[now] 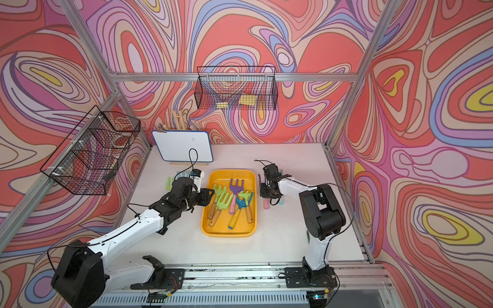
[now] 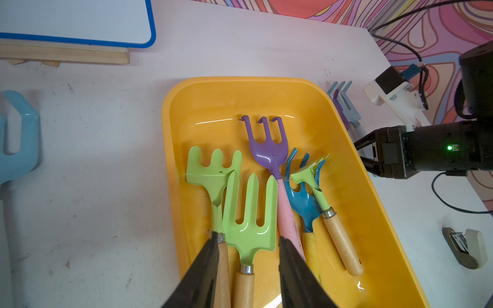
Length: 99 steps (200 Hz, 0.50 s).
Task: Take the hand rake out of the storage box
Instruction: Place the rake at the center of the board.
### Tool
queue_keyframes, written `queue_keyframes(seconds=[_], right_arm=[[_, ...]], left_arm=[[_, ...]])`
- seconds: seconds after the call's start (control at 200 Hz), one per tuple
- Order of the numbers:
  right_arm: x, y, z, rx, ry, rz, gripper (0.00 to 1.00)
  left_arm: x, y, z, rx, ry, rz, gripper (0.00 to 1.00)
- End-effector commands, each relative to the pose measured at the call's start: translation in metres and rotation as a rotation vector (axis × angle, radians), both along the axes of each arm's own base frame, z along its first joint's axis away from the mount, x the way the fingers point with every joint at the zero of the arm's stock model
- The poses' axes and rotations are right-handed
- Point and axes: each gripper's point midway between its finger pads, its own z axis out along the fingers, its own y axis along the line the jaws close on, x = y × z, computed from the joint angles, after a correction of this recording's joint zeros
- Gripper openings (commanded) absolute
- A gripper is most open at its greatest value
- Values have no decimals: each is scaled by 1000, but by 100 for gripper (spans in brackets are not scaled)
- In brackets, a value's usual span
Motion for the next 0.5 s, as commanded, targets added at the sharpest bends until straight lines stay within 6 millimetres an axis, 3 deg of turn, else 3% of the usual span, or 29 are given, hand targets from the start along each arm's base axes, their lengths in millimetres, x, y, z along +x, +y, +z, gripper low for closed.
queue_keyframes(seconds=[0.0, 0.3, 0.325, 0.491], right_arm=[[1, 0, 7, 24, -21, -6, 33], [0, -2, 14, 32, -37, -4, 53], [1, -1, 26, 43, -66, 0, 56], [0, 5, 43, 80, -109, 25, 65]], left_arm=[[2, -8, 6, -3, -14, -33, 42], [-1, -13, 11, -9, -24, -53, 42], [-1, -13, 11, -10, -25, -55, 42], [-1, -17, 9, 0, -18, -69, 43]])
